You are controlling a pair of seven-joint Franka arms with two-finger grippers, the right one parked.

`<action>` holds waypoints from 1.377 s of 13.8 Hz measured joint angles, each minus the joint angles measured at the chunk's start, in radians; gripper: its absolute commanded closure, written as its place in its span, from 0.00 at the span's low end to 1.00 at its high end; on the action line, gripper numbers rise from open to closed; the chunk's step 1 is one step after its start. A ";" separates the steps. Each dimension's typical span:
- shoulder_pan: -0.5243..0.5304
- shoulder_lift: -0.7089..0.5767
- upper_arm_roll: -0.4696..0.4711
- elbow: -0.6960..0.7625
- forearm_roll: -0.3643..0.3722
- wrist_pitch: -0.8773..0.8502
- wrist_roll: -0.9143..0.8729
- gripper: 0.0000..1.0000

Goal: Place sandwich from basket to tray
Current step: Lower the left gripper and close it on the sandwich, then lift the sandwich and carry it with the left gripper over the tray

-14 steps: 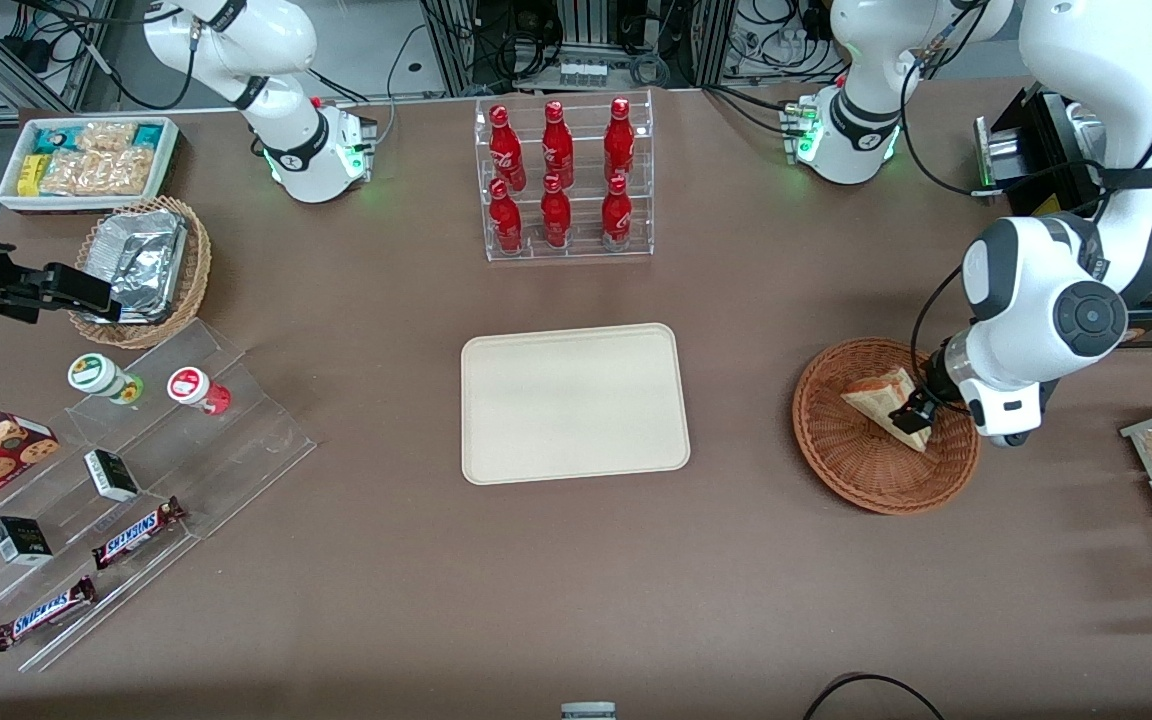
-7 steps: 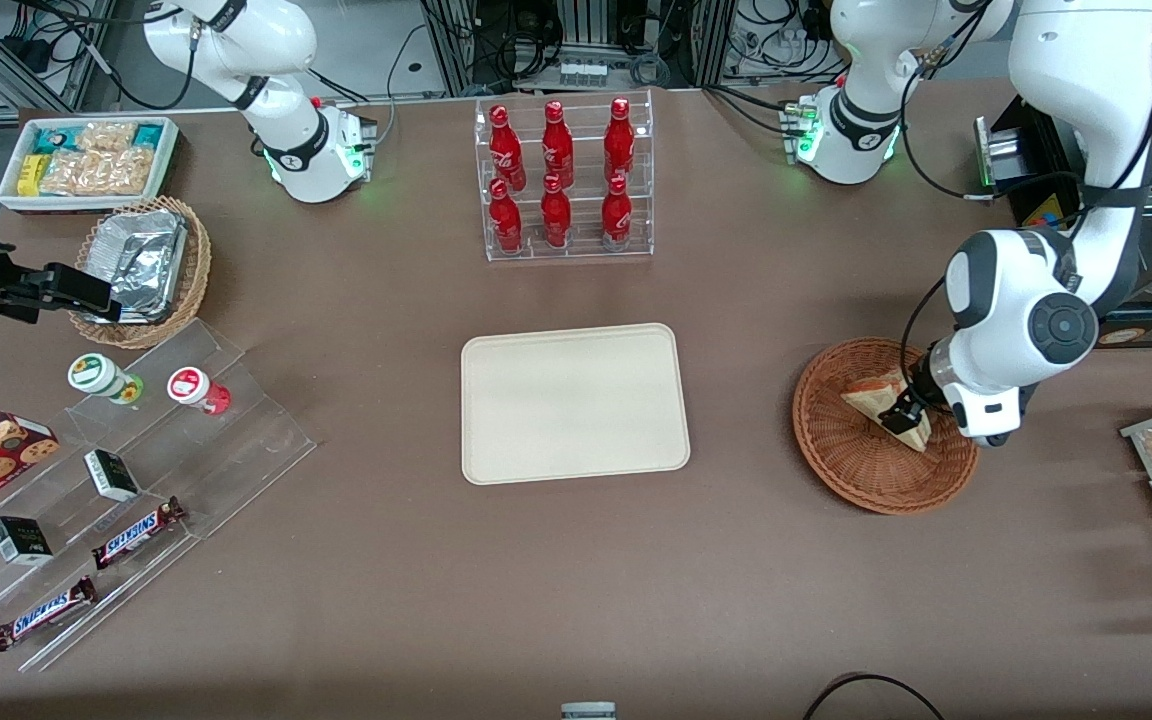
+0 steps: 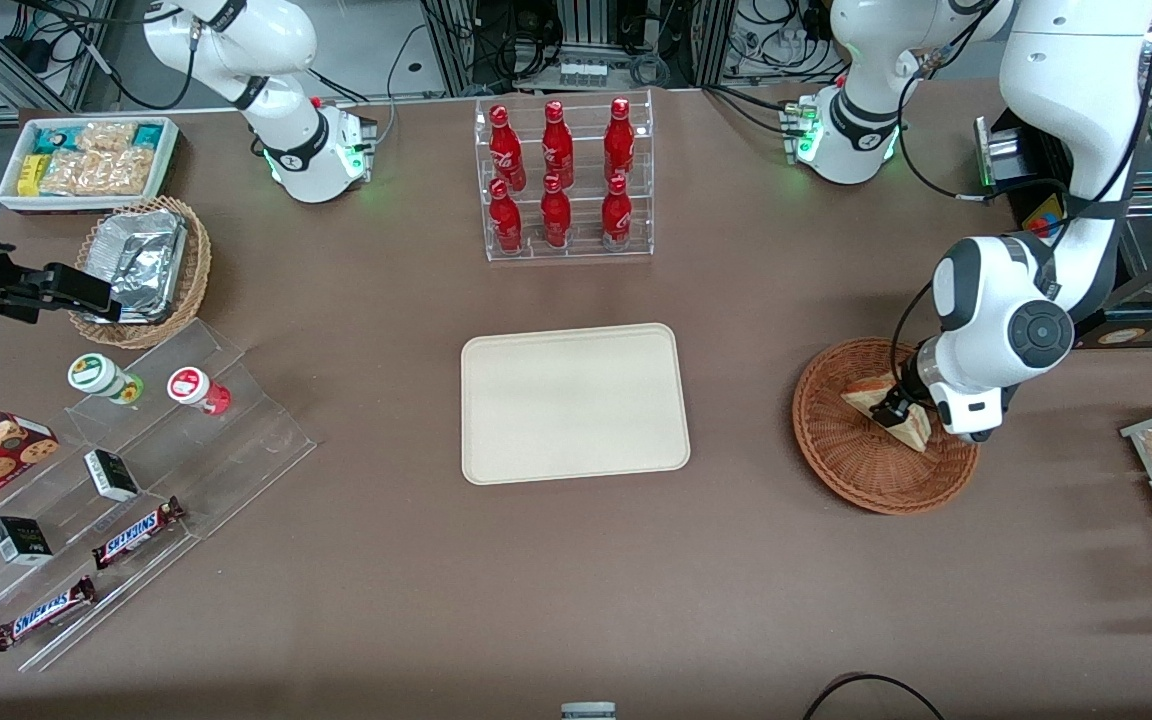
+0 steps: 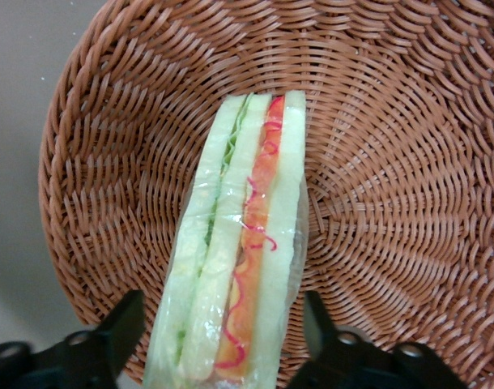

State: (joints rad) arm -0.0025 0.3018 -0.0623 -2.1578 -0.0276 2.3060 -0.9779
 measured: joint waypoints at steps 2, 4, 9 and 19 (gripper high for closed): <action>0.000 -0.003 0.000 0.000 0.000 -0.001 0.001 1.00; 0.000 -0.014 0.000 0.003 0.001 -0.014 0.014 1.00; -0.007 -0.054 -0.009 0.120 0.001 -0.176 0.095 1.00; -0.262 0.076 -0.032 0.317 0.001 -0.234 0.336 1.00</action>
State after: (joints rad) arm -0.2646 0.3781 -0.0940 -1.8404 -0.0268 2.0724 -0.6419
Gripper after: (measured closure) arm 0.833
